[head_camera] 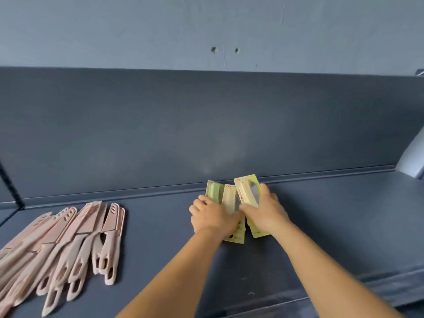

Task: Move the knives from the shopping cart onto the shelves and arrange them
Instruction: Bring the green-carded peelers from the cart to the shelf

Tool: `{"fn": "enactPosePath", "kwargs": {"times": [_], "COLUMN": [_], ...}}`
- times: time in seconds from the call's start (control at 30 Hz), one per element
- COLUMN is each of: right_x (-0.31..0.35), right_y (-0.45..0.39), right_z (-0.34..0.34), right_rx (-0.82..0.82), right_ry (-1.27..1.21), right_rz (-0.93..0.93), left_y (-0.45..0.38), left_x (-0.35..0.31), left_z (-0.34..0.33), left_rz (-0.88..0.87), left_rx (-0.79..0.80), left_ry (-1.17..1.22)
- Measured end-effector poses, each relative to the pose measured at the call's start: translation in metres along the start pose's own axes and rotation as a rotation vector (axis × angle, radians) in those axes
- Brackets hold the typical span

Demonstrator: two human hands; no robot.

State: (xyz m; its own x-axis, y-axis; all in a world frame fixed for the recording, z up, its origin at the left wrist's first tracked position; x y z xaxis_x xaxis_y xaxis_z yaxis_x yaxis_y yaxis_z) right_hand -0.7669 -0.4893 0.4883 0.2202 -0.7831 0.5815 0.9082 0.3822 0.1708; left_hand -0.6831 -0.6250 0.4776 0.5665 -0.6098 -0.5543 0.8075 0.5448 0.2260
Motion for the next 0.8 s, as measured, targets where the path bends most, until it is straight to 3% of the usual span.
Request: {"fn": "enactPosePath", "kwargs": {"times": [0.27,0.47,0.67,0.8], "right_x": [0.004,0.004,0.006,0.003], "right_y": [-0.023,-0.022,0.012,0.054], "right_z": [-0.01,-0.011,0.007,0.019], "right_rx": [0.064,0.082,-0.012,-0.096], "right_ry": [0.347,0.349,0.342,0.31], "right_rz": [-0.048,-0.072,-0.012,-0.025], "left_y": [-0.009,-0.01,0.008,0.034], "left_x": [-0.004,-0.005,-0.024,-0.036], "left_z": [-0.001,-0.002,0.011,0.015], "left_rz": [-0.033,-0.07,-0.292,-0.452], "left_rx": [-0.026,-0.03,-0.13,-0.097], "left_ry": [-0.247,-0.279,-0.29,-0.248]}}
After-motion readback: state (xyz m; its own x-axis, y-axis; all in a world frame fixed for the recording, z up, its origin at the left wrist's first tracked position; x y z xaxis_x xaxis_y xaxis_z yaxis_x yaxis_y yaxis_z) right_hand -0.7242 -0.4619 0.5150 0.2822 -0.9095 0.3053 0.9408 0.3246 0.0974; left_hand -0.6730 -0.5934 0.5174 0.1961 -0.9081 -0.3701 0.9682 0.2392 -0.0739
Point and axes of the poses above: each hand's wrist, its own y-axis away from the middle knuckle, its own z-axis out of the back of the hand, x = y × z, the point moved 8 cm from there along -y, towards the middle knuckle, and after that the axes turned 12 degrees about x, right-handed, at the moved point
